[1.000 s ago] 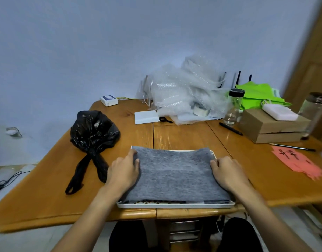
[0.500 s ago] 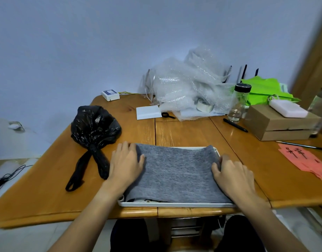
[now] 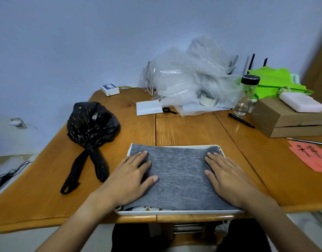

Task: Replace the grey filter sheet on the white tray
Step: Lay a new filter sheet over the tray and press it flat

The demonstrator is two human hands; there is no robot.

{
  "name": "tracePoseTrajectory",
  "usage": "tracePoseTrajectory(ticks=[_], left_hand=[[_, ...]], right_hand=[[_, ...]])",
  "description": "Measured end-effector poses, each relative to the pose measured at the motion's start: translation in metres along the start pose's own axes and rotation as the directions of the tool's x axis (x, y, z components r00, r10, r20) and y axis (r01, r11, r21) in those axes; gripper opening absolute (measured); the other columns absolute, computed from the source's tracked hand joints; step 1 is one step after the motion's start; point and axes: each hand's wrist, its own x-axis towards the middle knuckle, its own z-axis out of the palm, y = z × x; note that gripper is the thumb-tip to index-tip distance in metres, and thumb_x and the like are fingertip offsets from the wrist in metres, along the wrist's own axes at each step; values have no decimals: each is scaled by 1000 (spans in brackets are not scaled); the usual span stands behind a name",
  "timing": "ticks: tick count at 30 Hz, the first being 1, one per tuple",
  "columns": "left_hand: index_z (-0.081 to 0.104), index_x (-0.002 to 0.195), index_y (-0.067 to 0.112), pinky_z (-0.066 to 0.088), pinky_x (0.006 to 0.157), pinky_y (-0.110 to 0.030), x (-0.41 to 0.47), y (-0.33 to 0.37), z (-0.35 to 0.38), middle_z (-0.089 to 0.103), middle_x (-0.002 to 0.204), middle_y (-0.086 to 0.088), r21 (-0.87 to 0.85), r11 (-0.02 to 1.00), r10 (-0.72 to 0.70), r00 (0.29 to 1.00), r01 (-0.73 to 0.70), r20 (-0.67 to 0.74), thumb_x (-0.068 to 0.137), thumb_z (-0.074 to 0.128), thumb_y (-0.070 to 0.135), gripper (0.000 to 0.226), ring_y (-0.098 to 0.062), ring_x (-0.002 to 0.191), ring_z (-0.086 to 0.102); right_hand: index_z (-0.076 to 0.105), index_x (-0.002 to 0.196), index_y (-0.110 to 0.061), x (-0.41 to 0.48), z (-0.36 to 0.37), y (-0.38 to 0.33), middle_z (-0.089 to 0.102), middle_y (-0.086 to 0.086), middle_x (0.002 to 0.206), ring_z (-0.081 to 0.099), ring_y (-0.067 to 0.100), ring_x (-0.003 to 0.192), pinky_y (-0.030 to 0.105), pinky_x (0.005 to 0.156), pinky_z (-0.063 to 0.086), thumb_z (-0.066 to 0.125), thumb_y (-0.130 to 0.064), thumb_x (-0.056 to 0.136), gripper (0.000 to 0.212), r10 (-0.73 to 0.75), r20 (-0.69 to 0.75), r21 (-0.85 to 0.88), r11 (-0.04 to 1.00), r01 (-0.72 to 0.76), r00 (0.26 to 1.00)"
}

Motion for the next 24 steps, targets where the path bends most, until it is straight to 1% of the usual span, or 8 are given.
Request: tracePoseTrajectory(ticks=[2, 3, 8, 12, 14, 18, 21, 24], left_hand=[[14, 163, 27, -6, 125, -30, -11, 3, -1, 0, 172, 4, -18, 1000, -12, 996, 14, 87, 96, 19, 76, 83, -11, 158, -2], [10, 164, 28, -9, 125, -29, -13, 2, 0, -1, 172, 5, -29, 999, -18, 994, 21, 103, 95, 19, 78, 85, -9, 157, -4], [5, 163, 31, -13, 124, -30, 4, -7, 3, -3, 172, 4, -33, 999, -24, 991, 29, 130, 90, 17, 84, 91, -8, 157, -6], [-1, 163, 34, -12, 126, -35, 26, -14, 2, -10, 172, 1, -35, 998, -52, 983, 59, 178, 69, 10, 100, 115, -12, 157, -13], [-6, 162, 34, -14, 126, -38, 36, -16, 3, -15, 171, -3, -8, 996, -84, 977, 88, 196, 59, 10, 105, 126, -16, 157, -17], [-15, 161, 30, -16, 125, -43, 49, -21, 5, -24, 168, -4, 21, 992, -123, 960, 122, 251, 46, 16, 111, 144, -17, 154, -25], [-16, 161, 28, -15, 125, -45, 62, -29, 3, -27, 167, -3, 23, 994, -110, 951, 108, 287, 40, 21, 112, 152, -18, 154, -26], [-11, 162, 30, -13, 126, -44, 80, -42, 1, -23, 169, 0, -6, 995, -91, 955, 97, 283, 50, 35, 108, 144, -17, 155, -22]], right_hand=[[15, 161, -24, 2, 1, 2, 8, -9, 169, 3, 8, 154, 31, 125, 1, 19, -48, 106, 60, 4, 9, 11, 1000, -4, 1000], [15, 161, -24, 4, 1, 2, 8, -8, 169, 4, 8, 154, 31, 125, 2, 19, -48, 107, 59, 5, 13, 17, 1000, -5, 1000], [16, 161, -22, 23, 1, 7, 10, -6, 169, 6, 10, 155, 32, 126, 5, 20, -47, 107, 59, 0, 18, 35, 999, -1, 1000], [16, 161, -22, 42, 0, 12, 10, -4, 169, 6, 12, 155, 33, 125, 5, 19, -47, 107, 59, 5, 15, 32, 999, -6, 1000], [16, 161, -22, 50, -1, 14, 9, -4, 169, 4, 13, 155, 34, 125, 4, 19, -48, 107, 60, 0, 17, 28, 1000, -1, 1000], [12, 161, -23, 63, 0, 18, 2, -5, 169, -3, 11, 155, 36, 126, 1, 15, -56, 104, 66, 16, 17, -9, 1000, -16, 1000], [6, 161, -25, 75, 2, 17, -1, -7, 169, -5, 9, 155, 39, 126, 0, 8, -65, 99, 74, 50, 36, -43, 998, -49, 998], [2, 161, -23, 89, 1, 16, -2, -6, 169, -5, 11, 155, 41, 126, 2, 4, -67, 98, 77, 62, 61, -84, 995, -57, 996]])
